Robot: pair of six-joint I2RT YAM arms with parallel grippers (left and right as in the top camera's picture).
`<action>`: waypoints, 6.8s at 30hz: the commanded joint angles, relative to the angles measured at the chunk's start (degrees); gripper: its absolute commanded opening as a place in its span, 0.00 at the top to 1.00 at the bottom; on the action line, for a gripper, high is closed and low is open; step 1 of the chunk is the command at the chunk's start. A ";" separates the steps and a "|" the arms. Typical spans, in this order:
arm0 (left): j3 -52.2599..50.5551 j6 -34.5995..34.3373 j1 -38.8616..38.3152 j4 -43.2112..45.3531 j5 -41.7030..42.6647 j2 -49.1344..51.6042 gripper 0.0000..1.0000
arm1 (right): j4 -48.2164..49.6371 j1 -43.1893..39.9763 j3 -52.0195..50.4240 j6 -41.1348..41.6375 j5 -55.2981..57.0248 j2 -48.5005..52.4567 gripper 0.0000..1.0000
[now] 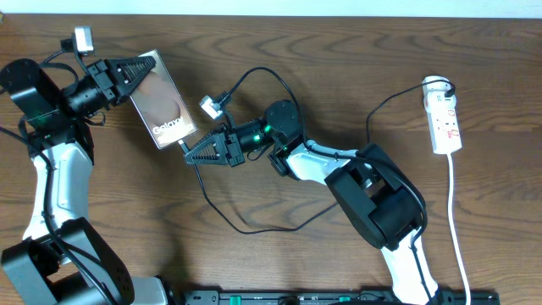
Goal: Plug charger to phone and switch on socket
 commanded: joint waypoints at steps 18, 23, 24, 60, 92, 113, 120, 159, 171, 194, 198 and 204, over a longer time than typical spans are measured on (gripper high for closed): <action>1.31 -1.14 0.02 2.60 1.79 -0.83 0.93 | 0.59 -0.13 0.37 0.22 0.24 -0.11 0.99; 1.31 -1.14 0.02 2.60 1.81 -0.83 0.93 | 0.61 -0.15 0.37 0.24 0.24 -0.11 0.99; 1.31 -1.14 0.02 2.60 1.84 -0.83 0.93 | 0.61 -0.15 0.37 0.22 0.22 -0.11 0.99; 1.29 0.61 0.02 2.58 1.75 -0.83 0.92 | 1.03 0.42 0.37 -0.11 0.17 -0.11 0.99; 0.63 0.59 0.02 2.38 3.06 -0.83 0.92 | 1.88 0.37 0.37 0.31 0.66 -0.11 0.99; 0.63 0.61 -0.98 2.38 4.33 -0.83 0.92 | 1.90 0.35 0.37 0.74 2.34 -0.11 0.99; 0.63 0.85 -1.84 2.40 4.31 -0.83 0.93 | 2.14 0.35 0.37 0.96 2.08 -0.11 0.99; 0.66 0.50 -1.79 2.43 2.99 -0.83 0.92 | 5.68 -1.86 0.37 3.72 1.31 -0.11 0.99; 0.66 0.37 -1.84 2.43 2.84 -0.83 0.93 | 5.68 -1.70 0.37 4.37 5.18 -0.11 0.99; 0.66 0.83 -1.84 2.40 6.21 -0.83 0.93 | 5.73 -1.79 0.39 4.81 9.46 -0.11 0.99; 0.66 0.81 -1.84 2.38 6.95 -0.83 0.93 | 5.73 -1.79 0.39 4.81 9.49 -0.11 0.99; 0.63 0.83 -2.08 2.40 7.76 -0.83 0.93 | 5.73 -1.79 0.39 4.83 10.51 -0.11 0.99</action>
